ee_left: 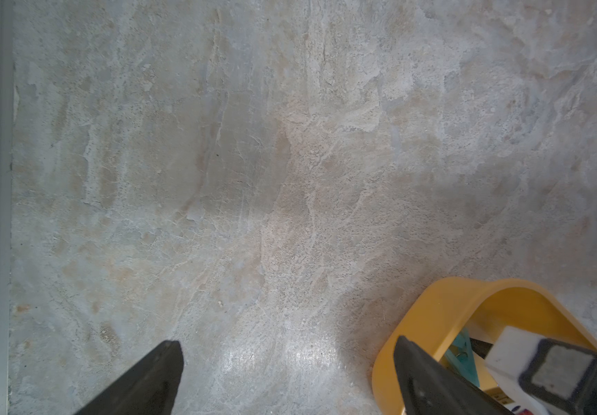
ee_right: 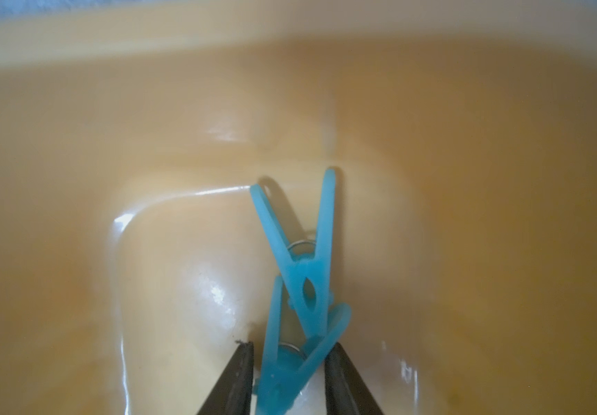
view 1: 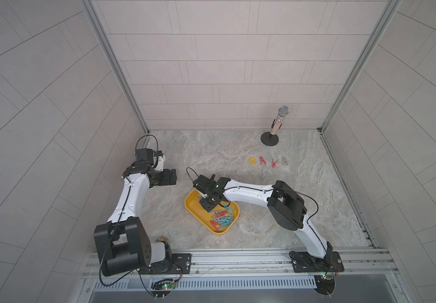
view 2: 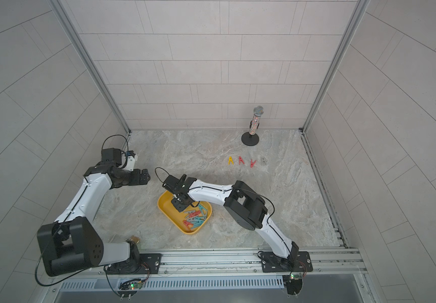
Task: Take the clothespins out of the storage box
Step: Pick up the clothespin from the storage box.
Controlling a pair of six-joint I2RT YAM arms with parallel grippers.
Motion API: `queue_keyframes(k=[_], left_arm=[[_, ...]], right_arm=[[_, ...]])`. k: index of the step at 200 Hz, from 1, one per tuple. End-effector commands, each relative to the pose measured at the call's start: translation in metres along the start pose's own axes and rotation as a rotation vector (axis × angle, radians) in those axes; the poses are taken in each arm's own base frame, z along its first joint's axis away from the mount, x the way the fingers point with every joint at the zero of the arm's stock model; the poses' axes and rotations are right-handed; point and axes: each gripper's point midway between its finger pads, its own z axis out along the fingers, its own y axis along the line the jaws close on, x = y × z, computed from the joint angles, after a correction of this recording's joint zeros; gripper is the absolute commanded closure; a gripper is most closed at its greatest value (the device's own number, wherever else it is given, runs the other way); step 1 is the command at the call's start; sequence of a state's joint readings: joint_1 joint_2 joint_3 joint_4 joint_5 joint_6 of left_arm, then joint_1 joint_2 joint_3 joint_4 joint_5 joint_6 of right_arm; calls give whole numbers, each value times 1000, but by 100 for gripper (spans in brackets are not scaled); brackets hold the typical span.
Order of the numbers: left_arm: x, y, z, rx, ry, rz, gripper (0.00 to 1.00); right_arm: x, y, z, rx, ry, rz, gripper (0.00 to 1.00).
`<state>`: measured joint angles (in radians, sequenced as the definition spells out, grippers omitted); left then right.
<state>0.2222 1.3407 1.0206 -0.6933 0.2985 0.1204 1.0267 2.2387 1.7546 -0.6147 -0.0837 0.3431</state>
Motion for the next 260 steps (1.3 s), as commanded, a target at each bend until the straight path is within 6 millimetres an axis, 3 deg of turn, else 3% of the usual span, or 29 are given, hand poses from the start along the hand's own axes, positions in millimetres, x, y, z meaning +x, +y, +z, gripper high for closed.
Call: queue_keyframes(k=[1,80,188,224,260], left_arm=[[-4,0,-5,2,-15,-5,0],[-3,-1,-4,6,-11,-6,0],[-3,0,-2,8,-4,-8,0],[-3,0,-2,6,-4,-8,0],[-3,0,-2,4,-4,-7,0]], right_arm=[[15,-6,8,35,52,4,69],[10,-20,-24,99,-5,18,89],[-4,-23,-98,24,-141,61,92],[-10,-43,-122,-9,-191,135,92],[-5,-79,-135,10,-214,212,93]])
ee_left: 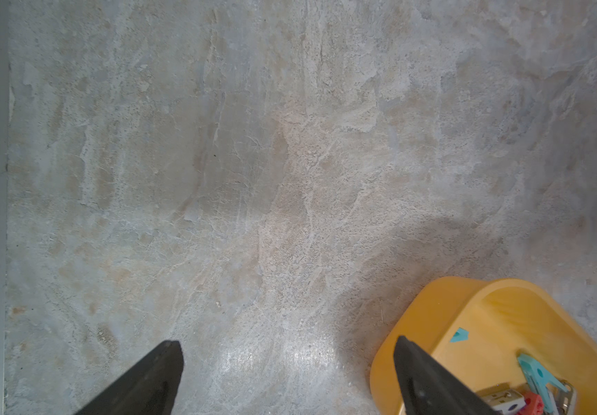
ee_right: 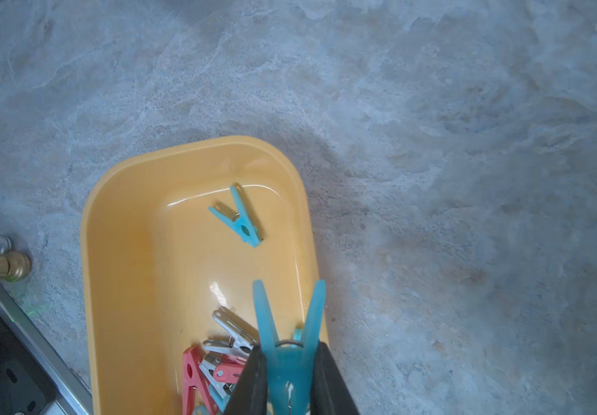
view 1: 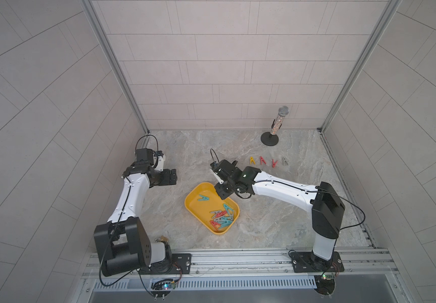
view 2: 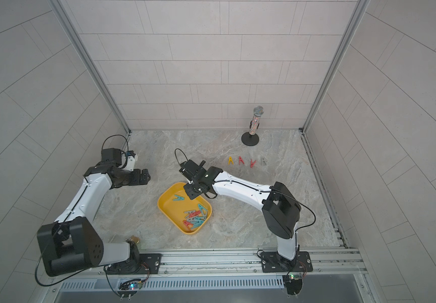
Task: Take the clothespins out of the storage box
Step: Pick up the clothespin from the storage box, then place the clothespin at the center of the board.
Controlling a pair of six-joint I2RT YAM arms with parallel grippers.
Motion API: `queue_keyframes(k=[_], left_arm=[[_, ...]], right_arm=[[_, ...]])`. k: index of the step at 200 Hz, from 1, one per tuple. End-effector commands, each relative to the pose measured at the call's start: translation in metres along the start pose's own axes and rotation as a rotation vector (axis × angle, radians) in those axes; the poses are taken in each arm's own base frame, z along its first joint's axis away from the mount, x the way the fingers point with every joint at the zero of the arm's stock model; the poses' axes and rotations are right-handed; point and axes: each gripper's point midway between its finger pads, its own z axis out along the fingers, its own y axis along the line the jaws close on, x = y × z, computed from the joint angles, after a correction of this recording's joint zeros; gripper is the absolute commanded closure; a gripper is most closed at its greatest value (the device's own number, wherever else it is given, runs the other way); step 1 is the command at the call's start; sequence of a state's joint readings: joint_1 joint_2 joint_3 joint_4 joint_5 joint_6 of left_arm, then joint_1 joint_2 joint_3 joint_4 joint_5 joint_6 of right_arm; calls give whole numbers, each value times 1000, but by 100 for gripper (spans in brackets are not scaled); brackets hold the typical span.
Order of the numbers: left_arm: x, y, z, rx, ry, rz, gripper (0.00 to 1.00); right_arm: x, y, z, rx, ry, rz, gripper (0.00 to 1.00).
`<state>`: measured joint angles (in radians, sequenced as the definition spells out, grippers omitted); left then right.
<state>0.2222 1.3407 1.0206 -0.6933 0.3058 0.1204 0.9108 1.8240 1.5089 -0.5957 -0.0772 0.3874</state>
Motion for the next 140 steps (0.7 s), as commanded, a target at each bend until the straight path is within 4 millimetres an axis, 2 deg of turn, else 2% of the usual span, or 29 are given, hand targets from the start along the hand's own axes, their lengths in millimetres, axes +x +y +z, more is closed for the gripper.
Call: queue_keyframes(k=[1,51,95,140], left_arm=[[-3,1,-2,-3,-4,-7,0],[-2,1,-1,0,-1,-8,0],[-2,0,-1,7,0,-7,0],[-1,-1,0,16,5,-8,0]], right_arm=[[-3,-21,-14,9,-22,60,93],[16,-87,-17,60,-13,212,93],[47,-147,-12,136,21,330,93],[78,-194,-13,191,51,435,93]])
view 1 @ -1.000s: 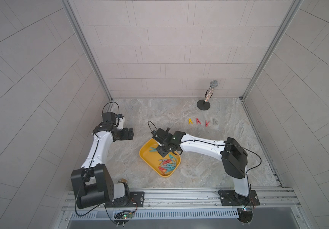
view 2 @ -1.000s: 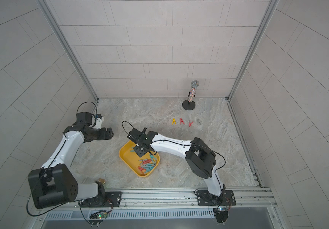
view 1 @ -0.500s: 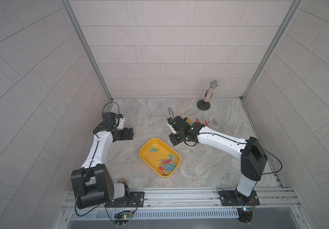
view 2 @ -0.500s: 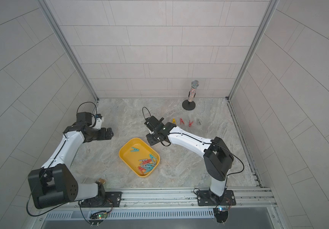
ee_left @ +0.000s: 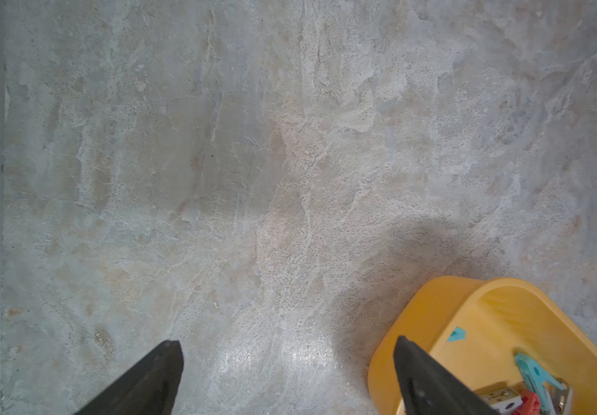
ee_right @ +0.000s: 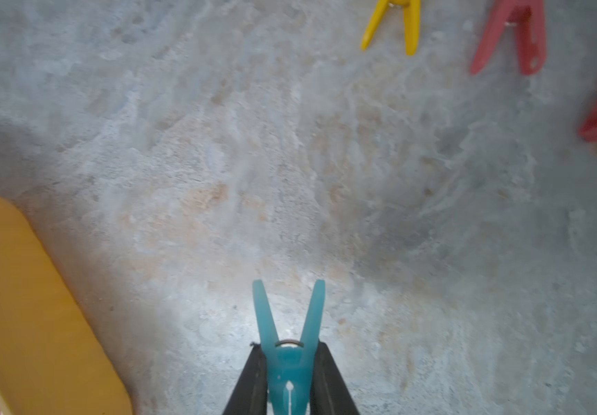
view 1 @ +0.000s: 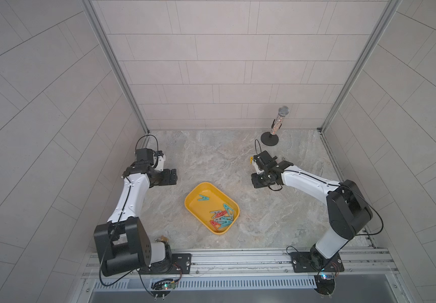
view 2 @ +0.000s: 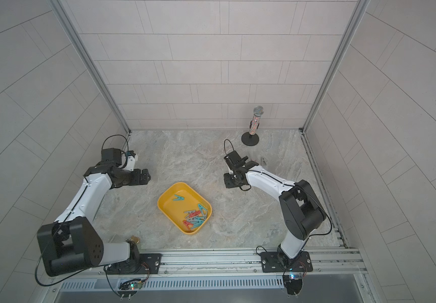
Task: Take the clothespins out of the storage box
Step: Place the clothespin at the center of the board.
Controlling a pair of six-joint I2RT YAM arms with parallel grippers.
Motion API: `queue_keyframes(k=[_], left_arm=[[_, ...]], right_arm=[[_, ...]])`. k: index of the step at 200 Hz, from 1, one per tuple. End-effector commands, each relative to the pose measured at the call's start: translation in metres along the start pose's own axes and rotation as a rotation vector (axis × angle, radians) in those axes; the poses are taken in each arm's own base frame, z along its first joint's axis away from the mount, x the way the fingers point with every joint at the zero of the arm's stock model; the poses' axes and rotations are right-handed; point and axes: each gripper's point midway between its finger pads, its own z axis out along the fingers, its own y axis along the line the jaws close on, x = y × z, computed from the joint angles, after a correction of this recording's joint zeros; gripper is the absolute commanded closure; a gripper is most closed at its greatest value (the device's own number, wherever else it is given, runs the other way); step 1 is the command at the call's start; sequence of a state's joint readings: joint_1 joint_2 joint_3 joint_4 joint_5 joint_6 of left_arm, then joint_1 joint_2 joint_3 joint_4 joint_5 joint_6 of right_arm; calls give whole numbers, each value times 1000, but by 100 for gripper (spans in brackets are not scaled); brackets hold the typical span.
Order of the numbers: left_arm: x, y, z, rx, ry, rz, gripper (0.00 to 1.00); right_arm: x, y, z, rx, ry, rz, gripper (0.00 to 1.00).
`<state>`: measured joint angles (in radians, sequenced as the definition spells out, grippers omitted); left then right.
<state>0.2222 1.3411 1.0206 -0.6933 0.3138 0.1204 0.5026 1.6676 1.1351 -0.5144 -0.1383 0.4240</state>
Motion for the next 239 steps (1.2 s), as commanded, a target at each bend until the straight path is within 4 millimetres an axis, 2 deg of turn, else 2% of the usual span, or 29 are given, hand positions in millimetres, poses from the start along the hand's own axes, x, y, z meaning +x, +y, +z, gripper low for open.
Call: queue_keyframes(k=[1,66,126,154,185,216,239], left_arm=[[-1,0,0,8,6,-8,0],[-1,-1,-1,11,0,-7,0],[-2,1,0,5,6,-15,0],[-1,1,1,5,14,-17,0],[-1,0,1,11,19,-18,0],[-1,-1,1,16,21,-18,0],[-2,-1,0,16,20,-18,0]], right_arm=[[-4,-18,-8,8,-33,46,93],[1,-109,-6,94,5,240,92],[-9,-192,-11,215,-4,448,92],[-19,-217,-11,291,5,447,92],[-34,-239,-2,347,68,405,92],[-52,-254,8,342,81,374,91],[-55,-266,18,320,108,377,90]])
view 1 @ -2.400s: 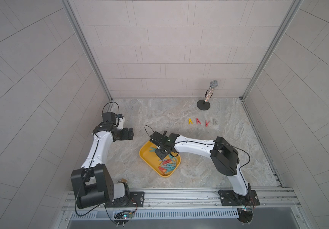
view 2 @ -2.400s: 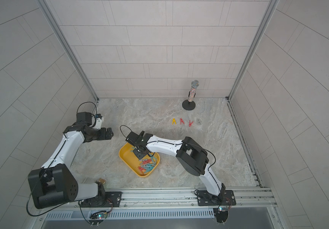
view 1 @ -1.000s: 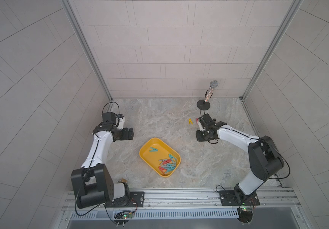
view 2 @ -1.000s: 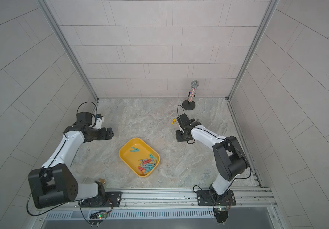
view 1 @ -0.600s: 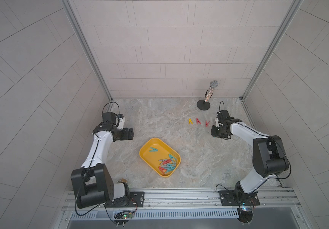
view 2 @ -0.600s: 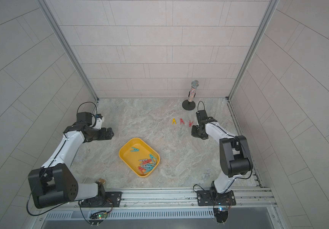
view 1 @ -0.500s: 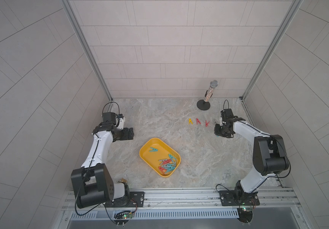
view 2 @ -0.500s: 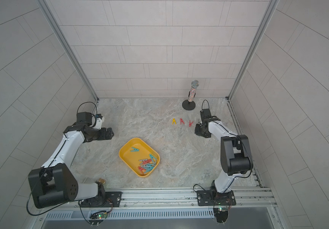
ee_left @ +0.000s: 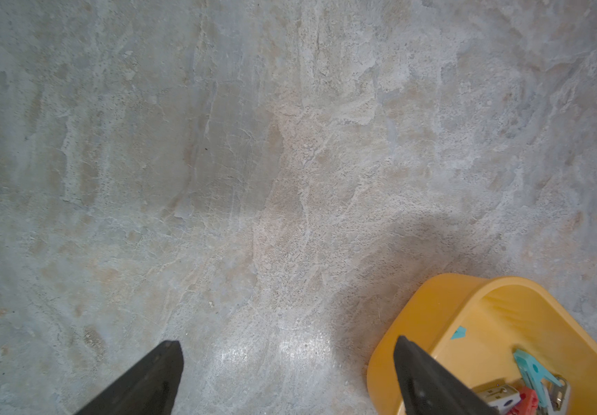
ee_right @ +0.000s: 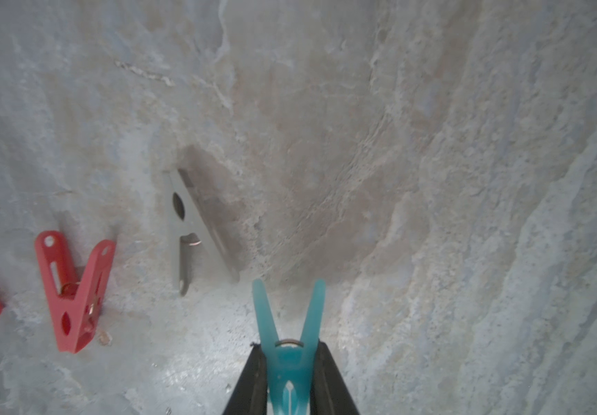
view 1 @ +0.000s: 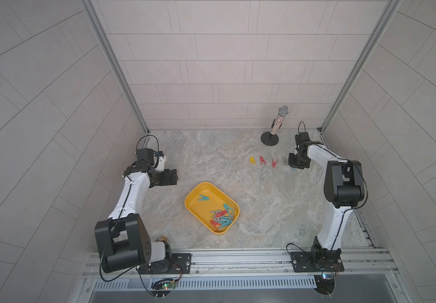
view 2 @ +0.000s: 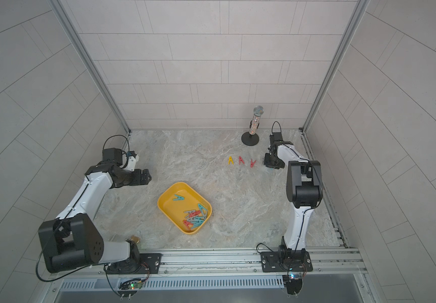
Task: Take the clothespins out of the storage box
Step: Place the clothespin at the center of the board.
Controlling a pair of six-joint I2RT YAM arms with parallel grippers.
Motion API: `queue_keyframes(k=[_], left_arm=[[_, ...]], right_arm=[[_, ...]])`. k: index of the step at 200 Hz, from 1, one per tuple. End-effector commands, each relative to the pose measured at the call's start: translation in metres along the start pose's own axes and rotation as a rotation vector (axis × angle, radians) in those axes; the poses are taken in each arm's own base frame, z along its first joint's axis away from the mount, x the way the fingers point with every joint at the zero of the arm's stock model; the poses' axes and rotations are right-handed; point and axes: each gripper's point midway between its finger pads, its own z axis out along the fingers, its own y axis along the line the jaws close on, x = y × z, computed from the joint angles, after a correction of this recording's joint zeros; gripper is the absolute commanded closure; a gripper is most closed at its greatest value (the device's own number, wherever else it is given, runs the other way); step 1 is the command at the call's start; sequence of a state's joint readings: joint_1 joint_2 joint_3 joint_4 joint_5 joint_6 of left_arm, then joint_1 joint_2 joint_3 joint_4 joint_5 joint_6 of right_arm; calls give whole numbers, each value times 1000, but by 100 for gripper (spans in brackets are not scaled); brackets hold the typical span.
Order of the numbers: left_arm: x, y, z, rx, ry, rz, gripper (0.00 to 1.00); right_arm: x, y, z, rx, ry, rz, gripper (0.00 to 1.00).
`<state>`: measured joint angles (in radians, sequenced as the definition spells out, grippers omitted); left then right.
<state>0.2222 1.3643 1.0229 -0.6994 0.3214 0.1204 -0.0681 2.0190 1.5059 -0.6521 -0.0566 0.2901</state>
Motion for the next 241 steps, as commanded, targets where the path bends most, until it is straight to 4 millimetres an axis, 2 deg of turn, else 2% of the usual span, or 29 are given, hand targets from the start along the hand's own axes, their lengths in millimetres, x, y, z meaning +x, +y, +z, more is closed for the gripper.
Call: queue_keyframes(k=[1,63,101,134,188,241], left_arm=[[-5,-1,-6,6,-6,-12,0],[-5,-2,-7,9,-7,-13,0],[-5,-2,-8,11,-5,-17,0],[-6,-1,-8,9,-5,-17,0],[-5,-2,-8,11,-3,-17,0],[-5,-2,-8,11,-2,-17,0]], right_arm=[[2,-15,8,20,62,-28,90],[-11,-18,27,23,90,-54,87],[-12,-16,42,18,118,-54,84],[-12,-14,47,14,129,-52,80],[-17,-11,22,33,75,-60,67],[-26,-8,-19,32,-5,-40,60]])
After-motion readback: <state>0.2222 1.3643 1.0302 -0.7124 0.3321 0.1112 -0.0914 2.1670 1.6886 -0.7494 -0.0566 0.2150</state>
